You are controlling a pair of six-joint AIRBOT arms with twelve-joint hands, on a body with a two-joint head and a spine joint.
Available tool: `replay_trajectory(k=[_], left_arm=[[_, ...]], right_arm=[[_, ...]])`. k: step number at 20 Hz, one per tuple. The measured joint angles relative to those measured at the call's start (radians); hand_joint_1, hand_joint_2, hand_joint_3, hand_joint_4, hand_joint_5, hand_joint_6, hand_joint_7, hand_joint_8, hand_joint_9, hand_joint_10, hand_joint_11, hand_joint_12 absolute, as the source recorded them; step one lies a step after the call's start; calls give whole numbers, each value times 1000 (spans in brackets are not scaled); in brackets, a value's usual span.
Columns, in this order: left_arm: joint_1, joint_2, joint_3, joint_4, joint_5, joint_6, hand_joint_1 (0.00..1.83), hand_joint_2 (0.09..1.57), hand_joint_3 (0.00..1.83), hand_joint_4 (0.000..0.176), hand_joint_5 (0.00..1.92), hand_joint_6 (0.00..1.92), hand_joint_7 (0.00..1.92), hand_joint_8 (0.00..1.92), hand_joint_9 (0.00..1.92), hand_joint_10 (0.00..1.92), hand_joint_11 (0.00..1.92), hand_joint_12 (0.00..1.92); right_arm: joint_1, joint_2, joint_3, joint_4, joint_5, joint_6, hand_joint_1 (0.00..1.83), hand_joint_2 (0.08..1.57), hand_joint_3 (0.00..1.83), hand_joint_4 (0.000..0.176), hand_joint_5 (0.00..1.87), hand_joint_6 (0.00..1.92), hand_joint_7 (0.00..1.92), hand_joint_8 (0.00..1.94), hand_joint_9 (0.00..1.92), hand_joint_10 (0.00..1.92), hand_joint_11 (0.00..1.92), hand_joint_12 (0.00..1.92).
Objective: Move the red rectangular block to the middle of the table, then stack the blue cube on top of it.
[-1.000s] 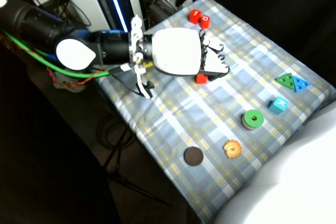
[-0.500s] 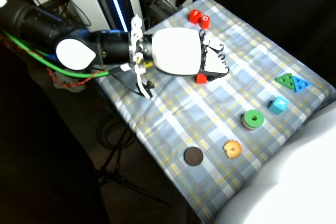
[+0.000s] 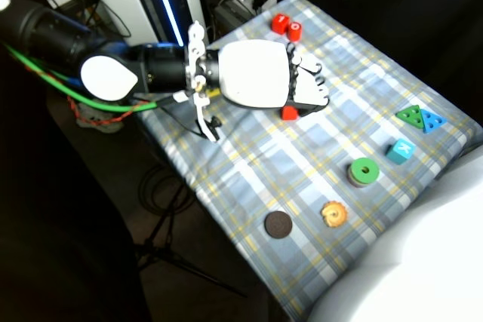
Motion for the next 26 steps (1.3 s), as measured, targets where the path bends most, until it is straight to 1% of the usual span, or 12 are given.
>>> replay_trajectory(k=[3,5,7,9,15,18,19,20,21,22,23,26], left_arm=[[0,0,0,0,0,0,776,1490,0,55,34,8,0,0,0,0,0,0],[0,0,0,0,0,0,778,1489,0,61,30,6,0,0,0,0,0,0],[0,0,0,0,0,0,801,1484,0,58,32,5,0,0,0,0,0,0],[0,0,0,0,-1,0,804,1481,0,59,32,5,0,0,0,0,0,0],[0,0,0,0,-1,0,767,1489,0,60,21,3,0,0,0,0,0,0],[0,0,0,0,-1,0,773,1492,1,58,28,2,0,0,0,0,0,0],[0,0,0,0,-1,0,773,1492,1,58,28,2,0,0,0,0,0,0],[0,0,0,0,-1,0,801,1486,0,56,35,4,0,0,0,0,0,0],[0,0,0,0,-1,0,807,1485,0,57,35,4,0,0,0,0,0,0],[0,0,0,0,-1,0,789,1488,0,63,27,1,0,0,0,0,0,0],[0,0,0,0,-1,0,796,1488,0,64,26,0,0,0,0,0,0,0],[0,0,0,0,-1,0,819,1489,0,60,22,2,0,0,0,0,0,0]], right_arm=[[0,-2,2,3,0,0,1111,1343,0,0,476,1569,685,1645,521,1744,325,1921],[0,-3,3,4,0,0,1133,1215,0,0,331,1315,171,1016,52,1354,12,1781],[0,-6,4,7,3,0,1088,1316,0,0,464,1561,548,1477,315,1530,82,1908],[0,-7,5,2,3,0,1017,1331,0,0,572,1578,199,1190,123,1506,16,1909],[0,-7,5,7,8,1,1030,1315,0,0,602,1543,280,1100,172,1377,1,1811],[0,-7,5,9,9,1,1066,1357,2,0,483,1650,619,1615,350,1569,55,1921],[0,-7,5,9,9,1,1066,1357,2,0,483,1650,619,1615,350,1569,55,1921],[0,-7,5,9,9,1,1122,1236,0,0,279,1364,218,1054,69,1211,10,1718],[0,-7,5,7,8,1,1140,1196,0,0,264,1266,191,1017,46,1367,1,1834],[0,-8,5,5,6,1,1063,1290,0,0,531,1487,287,1154,187,1472,0,1894],[0,-8,5,3,7,1,1074,1330,11,0,502,1621,570,1483,345,1540,88,1916],[0,-7,5,10,11,1,1062,1361,0,3,477,1679,618,1601,383,1579,153,1921]])
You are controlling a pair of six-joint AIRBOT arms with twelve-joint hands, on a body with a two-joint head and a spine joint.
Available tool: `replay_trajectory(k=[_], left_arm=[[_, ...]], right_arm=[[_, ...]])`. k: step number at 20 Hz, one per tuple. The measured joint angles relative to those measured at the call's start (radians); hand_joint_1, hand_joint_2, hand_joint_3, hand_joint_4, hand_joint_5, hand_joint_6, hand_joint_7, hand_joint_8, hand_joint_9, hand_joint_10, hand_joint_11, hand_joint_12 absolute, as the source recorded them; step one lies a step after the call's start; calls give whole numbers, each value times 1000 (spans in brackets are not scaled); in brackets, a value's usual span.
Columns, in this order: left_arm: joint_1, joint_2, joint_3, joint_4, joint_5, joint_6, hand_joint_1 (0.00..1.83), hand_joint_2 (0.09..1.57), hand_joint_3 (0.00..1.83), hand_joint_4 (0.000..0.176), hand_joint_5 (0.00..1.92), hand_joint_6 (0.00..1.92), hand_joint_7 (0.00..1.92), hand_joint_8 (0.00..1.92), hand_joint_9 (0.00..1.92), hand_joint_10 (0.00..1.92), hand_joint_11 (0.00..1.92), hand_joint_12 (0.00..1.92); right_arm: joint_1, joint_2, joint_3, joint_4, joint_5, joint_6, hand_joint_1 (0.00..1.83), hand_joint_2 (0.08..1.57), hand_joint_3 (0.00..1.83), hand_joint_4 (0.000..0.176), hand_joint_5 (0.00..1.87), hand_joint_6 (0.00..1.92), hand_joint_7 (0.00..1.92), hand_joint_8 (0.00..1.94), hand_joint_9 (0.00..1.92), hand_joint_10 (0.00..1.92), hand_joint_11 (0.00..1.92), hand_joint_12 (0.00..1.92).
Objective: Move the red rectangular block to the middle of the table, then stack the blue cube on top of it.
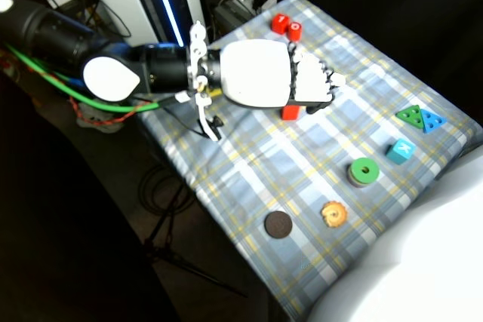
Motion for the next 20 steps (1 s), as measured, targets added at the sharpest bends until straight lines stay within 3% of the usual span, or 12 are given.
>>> replay_trajectory(k=[2,3,6,9,11,13,14,15,16,18,19,20], left_arm=[[0,0,0,0,0,0,824,1481,0,57,33,5,0,0,0,0,0,0],[0,0,0,0,0,0,842,1478,0,60,28,2,0,0,0,0,0,0],[0,0,0,0,-1,0,842,1478,0,55,26,1,0,0,0,0,0,0],[0,0,0,0,-1,0,809,1484,0,62,19,0,0,0,0,0,0,0],[0,0,0,-1,-1,0,825,1480,0,67,17,0,0,0,0,0,0,0],[0,0,0,0,-3,-1,826,1482,0,62,17,0,0,0,0,0,0,0],[0,0,0,-2,-3,-1,825,1484,0,64,12,0,0,0,0,0,0,0],[0,0,0,-2,-4,-1,825,1484,0,64,12,0,0,0,0,0,0,0],[0,0,0,-1,-6,-1,793,1494,4,70,7,0,0,0,0,0,0,0],[0,0,0,-2,-6,-3,798,1491,1,75,3,1,0,0,0,0,0,0],[0,0,0,0,-6,-4,801,1489,0,76,1,1,0,0,0,0,0,0],[0,0,0,0,-6,-4,802,1489,0,75,5,3,0,0,0,0,0,0]], right_arm=[[0,0,0,0,3,0,1123,1214,0,0,331,1343,269,1233,195,1466,5,1858],[0,0,0,0,3,0,1267,1287,1,0,263,1311,609,1544,324,1555,86,1918],[0,0,0,-8,-6,-1,1143,1158,0,0,164,1062,152,744,24,1000,2,1426],[0,0,0,-7,-6,-1,1099,1149,0,0,85,599,318,414,115,913,0,1479],[0,1,0,-7,-6,-1,1059,1137,1,0,49,621,155,71,8,251,0,343],[0,9,-7,-7,-6,0,1011,1142,0,0,67,102,195,38,93,209,0,540],[0,16,-9,-9,-5,-1,945,1140,1,0,37,28,258,123,18,658,0,1074],[0,20,-10,-7,-5,0,945,1140,1,0,37,28,258,123,18,658,0,1074],[0,29,-13,-7,-6,-1,841,1148,0,0,19,7,36,566,0,742,0,1272],[0,45,-23,-8,-6,-1,735,1132,0,48,9,3,64,244,6,514,0,1205],[0,54,-31,-7,-5,-1,692,1126,0,107,1,0,27,109,0,382,0,1165],[0,64,-38,-7,-3,-1,683,1114,0,102,0,0,5,21,0,107,0,966]])
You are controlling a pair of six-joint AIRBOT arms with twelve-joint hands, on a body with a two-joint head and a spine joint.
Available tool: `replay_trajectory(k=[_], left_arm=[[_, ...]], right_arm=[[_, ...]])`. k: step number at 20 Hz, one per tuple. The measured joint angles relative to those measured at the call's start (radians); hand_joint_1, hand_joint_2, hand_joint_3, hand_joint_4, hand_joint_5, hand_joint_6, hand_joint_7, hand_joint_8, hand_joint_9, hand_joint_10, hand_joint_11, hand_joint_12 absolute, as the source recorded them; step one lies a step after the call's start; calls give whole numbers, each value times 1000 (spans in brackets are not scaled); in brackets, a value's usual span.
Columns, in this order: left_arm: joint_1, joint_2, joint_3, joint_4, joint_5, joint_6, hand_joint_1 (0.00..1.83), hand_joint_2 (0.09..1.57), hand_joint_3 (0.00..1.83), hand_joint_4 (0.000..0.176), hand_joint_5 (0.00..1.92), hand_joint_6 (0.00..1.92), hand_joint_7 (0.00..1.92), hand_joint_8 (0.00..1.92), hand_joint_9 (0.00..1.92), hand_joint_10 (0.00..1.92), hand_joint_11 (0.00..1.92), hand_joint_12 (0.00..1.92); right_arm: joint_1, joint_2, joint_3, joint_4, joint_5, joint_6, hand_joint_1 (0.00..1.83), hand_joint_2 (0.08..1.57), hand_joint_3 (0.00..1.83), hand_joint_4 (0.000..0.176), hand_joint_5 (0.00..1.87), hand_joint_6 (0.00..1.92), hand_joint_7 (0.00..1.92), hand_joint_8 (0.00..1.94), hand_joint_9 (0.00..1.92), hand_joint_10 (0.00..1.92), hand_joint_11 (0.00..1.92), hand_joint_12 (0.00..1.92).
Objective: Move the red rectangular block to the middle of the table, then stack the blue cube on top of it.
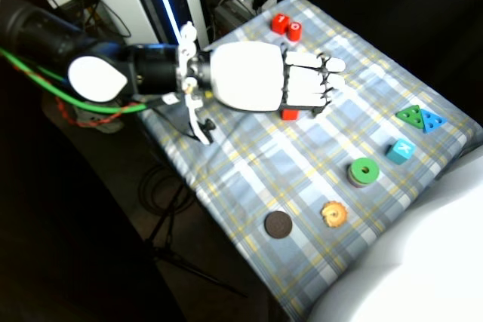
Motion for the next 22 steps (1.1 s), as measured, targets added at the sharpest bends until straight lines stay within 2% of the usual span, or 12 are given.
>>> replay_trajectory(k=[1,2,3,4,5,7,8,12,15,18,20,22], left_arm=[[0,0,0,-2,0,0,816,1484,0,72,7,3,0,0,0,0,0,0],[0,0,0,-3,0,-2,820,1483,0,70,7,3,0,0,0,0,0,0],[0,0,0,-2,0,-4,821,1484,0,64,7,3,0,0,0,0,0,0],[0,0,0,0,0,-4,801,1486,0,71,4,1,0,0,0,0,0,0],[2,0,0,0,0,-5,783,1488,1,73,6,2,0,0,0,0,0,0],[8,0,0,3,0,-12,780,1492,2,61,7,2,0,0,0,0,0,0],[8,0,0,1,-2,-12,782,1488,1,72,1,0,0,0,0,0,0,0],[13,0,0,2,-1,-14,875,1471,0,58,0,0,0,0,0,0,0,0],[13,0,0,2,0,-14,805,1475,0,61,0,0,0,0,0,0,0,0],[13,0,0,0,0,-16,727,1473,0,92,0,0,0,0,0,0,0,0],[13,0,0,2,0,-19,666,1459,0,92,0,0,0,0,0,0,0,0],[13,0,0,6,0,-23,692,1426,0,86,0,0,0,0,0,0,0,0]], right_arm=[[0,19,-14,-1,8,0,653,1100,0,83,0,0,0,3,0,21,0,419],[0,35,-24,-3,16,0,646,1088,0,68,12,3,0,0,0,3,0,83],[0,49,-32,-2,27,0,602,1067,0,95,2,0,0,0,0,0,0,16],[0,61,-38,8,34,0,649,990,61,103,0,0,52,0,79,0,0,359],[0,69,-43,27,41,0,680,993,35,88,10,2,87,3,126,10,0,638],[-25,93,-66,91,65,-37,706,1020,14,90,0,0,11,0,93,10,0,495],[-42,105,-78,121,78,-64,667,1036,11,97,0,0,1,0,22,1,0,276],[-129,151,-84,299,167,-109,683,1147,27,67,0,0,0,0,140,39,0,672],[-188,158,-84,373,234,-110,771,1222,12,51,0,0,0,0,176,28,0,706],[-223,163,-100,432,299,-130,680,1224,0,87,0,0,0,0,142,3,0,625],[-249,170,-108,462,342,-136,613,1222,0,91,0,0,0,0,114,1,0,589],[-278,181,-122,500,378,-152,546,1223,0,114,0,0,0,0,46,2,0,377]])
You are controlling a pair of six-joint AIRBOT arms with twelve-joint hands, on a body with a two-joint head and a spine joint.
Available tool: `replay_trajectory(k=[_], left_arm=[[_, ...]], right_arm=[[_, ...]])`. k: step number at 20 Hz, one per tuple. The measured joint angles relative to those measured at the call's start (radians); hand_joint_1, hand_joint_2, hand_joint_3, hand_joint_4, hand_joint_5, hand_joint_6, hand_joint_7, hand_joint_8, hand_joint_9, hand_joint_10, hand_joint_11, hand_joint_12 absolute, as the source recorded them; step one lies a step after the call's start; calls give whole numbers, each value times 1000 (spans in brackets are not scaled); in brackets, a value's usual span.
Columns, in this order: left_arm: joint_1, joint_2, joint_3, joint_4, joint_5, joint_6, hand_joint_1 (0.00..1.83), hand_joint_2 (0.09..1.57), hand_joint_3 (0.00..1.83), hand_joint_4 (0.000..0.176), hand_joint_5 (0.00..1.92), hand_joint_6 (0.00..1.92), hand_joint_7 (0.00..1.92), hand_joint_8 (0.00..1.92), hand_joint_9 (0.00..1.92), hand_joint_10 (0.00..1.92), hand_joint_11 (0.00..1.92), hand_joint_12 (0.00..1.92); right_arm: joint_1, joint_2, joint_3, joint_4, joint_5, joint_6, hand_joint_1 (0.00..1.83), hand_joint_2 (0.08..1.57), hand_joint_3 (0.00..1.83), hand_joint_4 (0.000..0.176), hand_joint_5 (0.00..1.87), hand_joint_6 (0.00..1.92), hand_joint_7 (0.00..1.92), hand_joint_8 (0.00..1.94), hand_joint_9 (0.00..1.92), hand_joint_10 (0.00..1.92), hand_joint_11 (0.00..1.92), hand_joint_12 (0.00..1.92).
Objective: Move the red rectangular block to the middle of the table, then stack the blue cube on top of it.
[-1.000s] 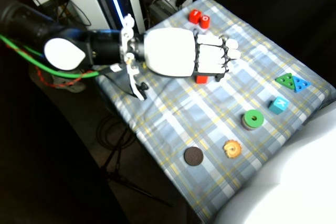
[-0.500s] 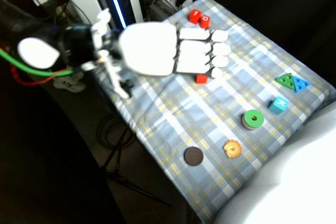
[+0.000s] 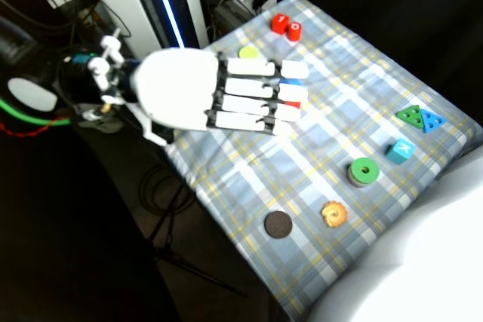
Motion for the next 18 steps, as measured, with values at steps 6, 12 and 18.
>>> replay_trajectory(k=[6,12,18], left_arm=[[0,0,1,8,1,-5,686,1377,0,80,0,0,0,0,0,0,0,0],[0,0,5,30,-2,-42,568,1382,1,99,0,0,0,0,0,0,0,0],[0,0,30,53,0,-105,496,1405,7,98,0,0,0,0,0,0,0,0]], right_arm=[[-98,29,-38,90,145,-26,527,1138,0,114,0,0,0,0,0,0,0,114],[-124,31,-54,126,218,-36,546,1030,0,121,0,0,0,0,0,0,0,243],[-132,31,-60,150,258,-41,614,1077,2,120,0,0,0,0,0,0,0,318]])
